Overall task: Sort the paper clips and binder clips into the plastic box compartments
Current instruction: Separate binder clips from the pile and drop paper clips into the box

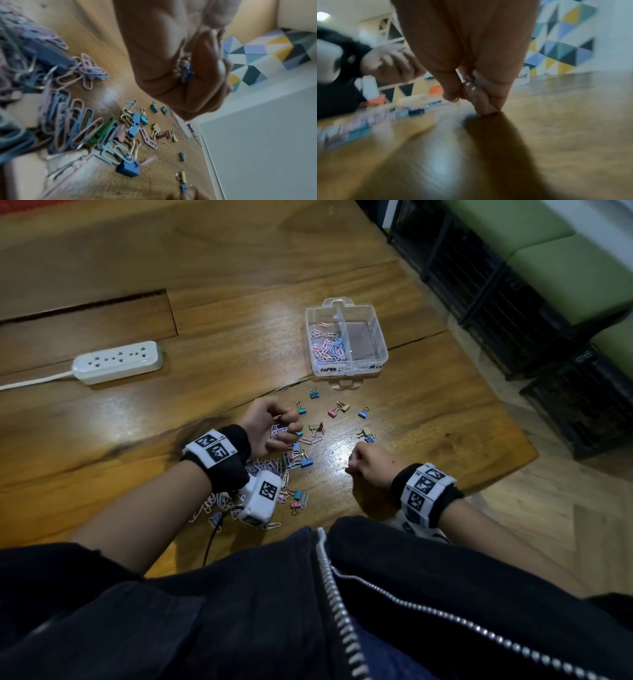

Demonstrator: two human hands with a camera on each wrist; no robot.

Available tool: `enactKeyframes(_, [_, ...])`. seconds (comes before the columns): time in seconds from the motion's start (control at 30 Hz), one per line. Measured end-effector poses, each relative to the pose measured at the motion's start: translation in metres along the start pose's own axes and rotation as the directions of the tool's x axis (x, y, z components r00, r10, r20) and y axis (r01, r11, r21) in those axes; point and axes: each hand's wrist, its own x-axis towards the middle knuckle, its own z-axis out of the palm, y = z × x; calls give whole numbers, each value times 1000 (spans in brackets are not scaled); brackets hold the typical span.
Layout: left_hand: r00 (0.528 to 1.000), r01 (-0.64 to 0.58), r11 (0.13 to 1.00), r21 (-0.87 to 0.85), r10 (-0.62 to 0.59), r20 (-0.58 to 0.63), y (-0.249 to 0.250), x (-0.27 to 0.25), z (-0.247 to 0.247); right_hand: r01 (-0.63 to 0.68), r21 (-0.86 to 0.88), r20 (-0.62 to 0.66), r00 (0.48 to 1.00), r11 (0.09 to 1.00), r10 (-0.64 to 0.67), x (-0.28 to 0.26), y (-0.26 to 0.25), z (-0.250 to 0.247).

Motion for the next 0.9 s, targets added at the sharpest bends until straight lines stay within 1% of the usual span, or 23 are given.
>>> enactKeyframes(0.03, [1000,-9,1000,-17,10,22,-1,-3,-2,-9,93,1,1000,996,8,1,-1,-2])
enactKeyframes(0.07, [999,-19,1000,-20,20,31,-2,-4,-3,-32,241,18,999,970,28,2,-3,-4])
enactKeyframes(0.1, [999,-27,1000,-15,27,20,-2,-5,-4,-67,440,54,997,896,48,3,-6,-5])
enactKeyframes(0.13, [999,-31,1000,-1,31,-9,-3,-6,-6,-109,633,104,993,767,55,2,-9,-6])
enactKeyframes(0.17, [998,-33,999,24,34,-52,-2,-6,-7,-137,778,138,989,614,46,2,-12,-8])
enactKeyframes(0.2, [994,-25,998,55,31,-103,-2,-6,-9,-148,857,152,988,494,33,3,-15,-10])
enactKeyframes(0.23, [986,-14,994,105,31,-163,-2,-5,-11,-148,893,153,988,425,24,5,-18,-11])
enactKeyframes(0.27, [973,1,981,192,43,-225,-1,-4,-12,-148,909,152,988,389,20,8,-20,-12])
enactKeyframes(0.3, [957,16,946,325,80,-279,-2,-3,-14,-152,916,156,988,371,19,10,-23,-13])
enactKeyframes(0.33, [941,37,878,477,129,-311,-3,-2,-14,-164,918,165,986,361,26,13,-25,-13])
enactKeyframes(0.37, [933,50,787,615,182,-309,-4,-1,-12,-179,918,178,983,353,35,15,-26,-13])
enactKeyframes(0.43, [938,28,597,802,263,-228,-7,3,-5,-210,917,204,978,340,53,17,-28,-12])
enactKeyframes(0.47, [938,13,476,879,298,-176,-8,5,0,-224,906,214,974,358,68,18,-29,-12])
enactKeyframes(0.5, [932,27,313,949,334,-137,-9,9,3,-228,877,207,974,424,94,18,-29,-10])
enactKeyframes(0.53, [927,56,138,989,360,-103,-9,13,7,-217,809,184,976,546,115,18,-30,-9])
enactKeyframes(0.57, [926,77,-7,997,371,-69,-10,18,9,-190,695,147,982,693,121,18,-30,-6])
enactKeyframes(0.6, [928,99,-124,987,369,-47,-9,22,12,-144,557,104,989,818,104,17,-30,-3])
enactKeyframes(0.63, [934,124,-211,970,354,-42,-9,27,14,-87,423,57,996,902,70,17,-29,1])
enactKeyframes(0.67, [939,145,-277,950,340,-44,-10,31,16,-38,314,18,999,949,34,17,-28,5])
enactKeyframes(0.7, [944,158,-325,933,327,-46,-10,35,17,-6,224,-13,1000,974,10,16,-26,10])
enactKeyframes(0.77, [947,178,-388,904,318,-50,-11,39,19,16,107,-57,998,994,-10,15,-27,14])
enactKeyframes(0.83, [944,192,-399,897,324,-58,-11,39,21,32,48,-71,997,998,-29,15,-28,14])
enactKeyframes(0.9, [946,205,-397,895,316,-76,-11,40,19,39,2,-45,998,999,-39,15,-31,13])
